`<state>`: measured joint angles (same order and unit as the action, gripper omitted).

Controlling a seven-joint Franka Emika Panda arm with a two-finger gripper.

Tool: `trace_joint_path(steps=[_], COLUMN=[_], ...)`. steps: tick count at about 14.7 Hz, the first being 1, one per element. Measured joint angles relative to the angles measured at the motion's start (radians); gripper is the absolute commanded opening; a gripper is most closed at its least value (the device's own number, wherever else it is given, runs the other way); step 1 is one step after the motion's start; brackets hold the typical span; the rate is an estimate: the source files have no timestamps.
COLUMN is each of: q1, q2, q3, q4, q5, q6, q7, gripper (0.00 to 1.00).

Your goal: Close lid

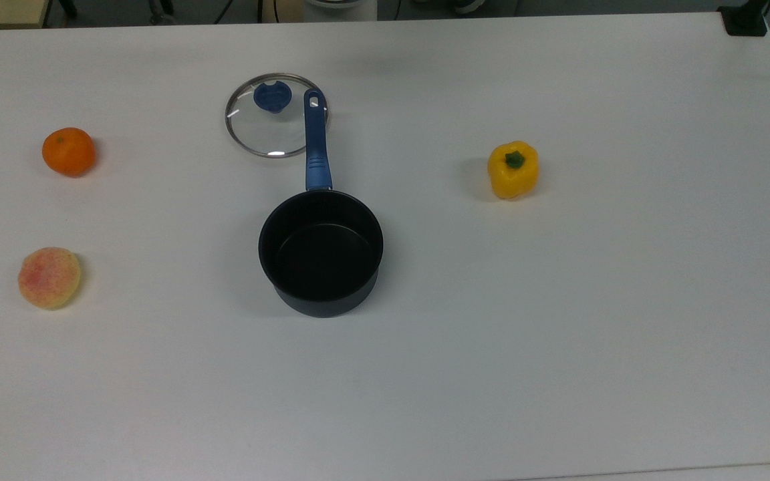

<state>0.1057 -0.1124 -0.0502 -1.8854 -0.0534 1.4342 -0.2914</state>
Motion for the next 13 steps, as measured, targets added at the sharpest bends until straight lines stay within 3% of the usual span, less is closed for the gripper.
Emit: trace_joint_path(steps=[4, 9, 13], q1=[-0.034, -0.075, -0.078], q2=[0.0, -0.002, -0.006], q3=[-0.001, -0.004, -0.037], q4=[-0.064, -0.183, -0.282], q5=[-0.021, -0.023, -0.024], q6=[0.052, 0.29, 0.454], q7=[-0.036, -0.045, -0.048], gripper=[1.0, 1.0, 1.0])
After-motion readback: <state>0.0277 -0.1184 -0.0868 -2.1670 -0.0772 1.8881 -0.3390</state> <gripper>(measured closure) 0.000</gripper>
